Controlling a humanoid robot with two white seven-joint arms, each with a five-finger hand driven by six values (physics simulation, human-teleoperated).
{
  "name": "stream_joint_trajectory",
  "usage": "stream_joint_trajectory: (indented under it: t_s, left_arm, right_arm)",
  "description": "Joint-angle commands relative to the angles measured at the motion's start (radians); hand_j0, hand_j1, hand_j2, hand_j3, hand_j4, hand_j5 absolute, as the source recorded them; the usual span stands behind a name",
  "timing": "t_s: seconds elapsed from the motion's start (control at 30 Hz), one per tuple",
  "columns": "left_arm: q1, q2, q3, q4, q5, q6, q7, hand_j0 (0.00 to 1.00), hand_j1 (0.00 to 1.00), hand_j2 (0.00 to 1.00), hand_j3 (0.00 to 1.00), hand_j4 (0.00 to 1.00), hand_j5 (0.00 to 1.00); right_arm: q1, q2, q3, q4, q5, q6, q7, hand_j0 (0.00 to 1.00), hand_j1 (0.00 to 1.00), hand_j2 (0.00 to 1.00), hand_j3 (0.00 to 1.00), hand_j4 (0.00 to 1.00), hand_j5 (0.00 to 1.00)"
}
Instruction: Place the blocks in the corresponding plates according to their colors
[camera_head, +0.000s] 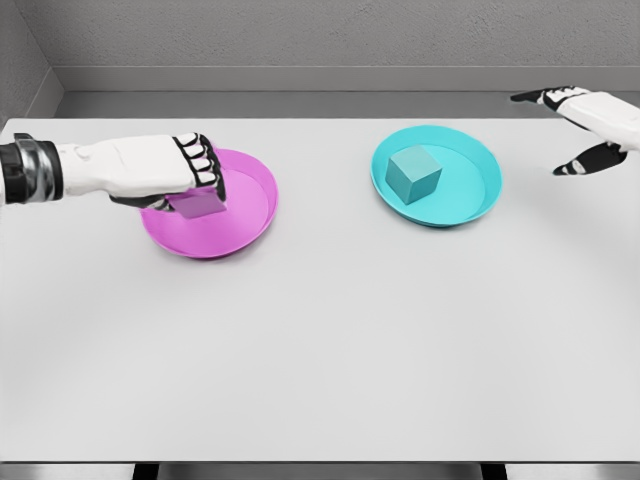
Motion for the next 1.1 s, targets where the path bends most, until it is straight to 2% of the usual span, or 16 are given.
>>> stream_joint_trajectory:
  t_s: [0.0,0.07,0.17,0.3,0.6,0.87,0.93,0.97,1.0,1.03,1.07]
  left_arm:
    - [-0.002,-0.03,0.018,0.106,0.011,0.004,-0.002,0.44,0.44,0.44,0.44,0.44,0.44]
    - [-0.003,-0.062,0.013,0.142,0.003,0.004,-0.002,0.44,0.44,0.44,0.44,0.44,0.44]
    - [-0.003,-0.111,0.006,0.142,0.0,0.004,-0.002,0.45,0.45,0.45,0.45,0.45,0.45]
    - [-0.002,-0.123,-0.002,0.142,0.002,0.004,-0.002,0.48,0.48,0.48,0.48,0.48,0.48]
    - [-0.002,-0.117,0.001,0.142,0.002,0.004,-0.002,0.97,0.97,0.97,0.97,0.97,0.97]
    - [-0.008,-0.111,0.002,0.146,0.011,0.004,-0.002,1.0,1.0,1.0,1.0,1.0,1.0]
    - [-0.012,-0.067,0.007,0.142,0.025,0.004,-0.002,1.0,1.0,1.0,1.0,1.0,1.0]
    - [-0.008,-0.028,0.007,0.137,0.104,0.004,-0.002,1.0,1.0,1.0,1.0,1.0,1.0]
    - [0.009,0.028,0.006,0.14,0.218,0.004,-0.002,1.0,1.0,1.0,1.0,1.0,1.0]
    - [0.055,0.088,0.004,0.148,0.343,0.004,-0.002,1.0,1.0,1.0,1.0,1.0,1.0]
    - [0.087,0.136,0.004,0.148,0.425,0.004,-0.002,1.0,1.0,1.0,1.0,1.0,1.0]
  right_arm:
    - [0.0,-0.004,-0.008,-0.002,-0.007,0.003,-0.001,1.0,1.0,1.0,1.0,1.0,1.0]
    - [0.0,-0.004,-0.008,-0.002,-0.007,0.003,-0.001,1.0,1.0,1.0,1.0,1.0,1.0]
    - [-0.002,-0.004,-0.008,-0.005,-0.007,0.003,-0.001,1.0,1.0,1.0,1.0,1.0,1.0]
    - [-0.002,-0.004,-0.008,-0.006,-0.007,0.003,-0.001,1.0,1.0,1.0,1.0,1.0,1.0]
    - [0.0,-0.004,-0.008,-0.006,-0.007,0.003,-0.001,1.0,1.0,1.0,1.0,1.0,1.0]
    - [-0.002,-0.004,-0.009,-0.006,-0.01,0.003,-0.001,1.0,1.0,1.0,1.0,1.0,1.0]
    - [-0.003,-0.004,-0.009,-0.006,-0.01,0.003,-0.001,1.0,1.0,1.0,1.0,1.0,1.0]
    - [-0.003,-0.004,-0.009,-0.006,-0.01,0.003,-0.001,1.0,1.0,1.0,1.0,1.0,1.0]
    - [-0.003,-0.004,-0.009,-0.006,-0.01,0.003,-0.001,1.0,1.0,1.0,1.0,1.0,1.0]
    - [-0.003,-0.004,-0.009,-0.006,-0.01,0.003,-0.001,1.0,1.0,1.0,1.0,1.0,1.0]
    - [-0.003,-0.004,-0.009,-0.006,-0.01,0.003,-0.001,1.0,1.0,1.0,1.0,1.0,1.0]
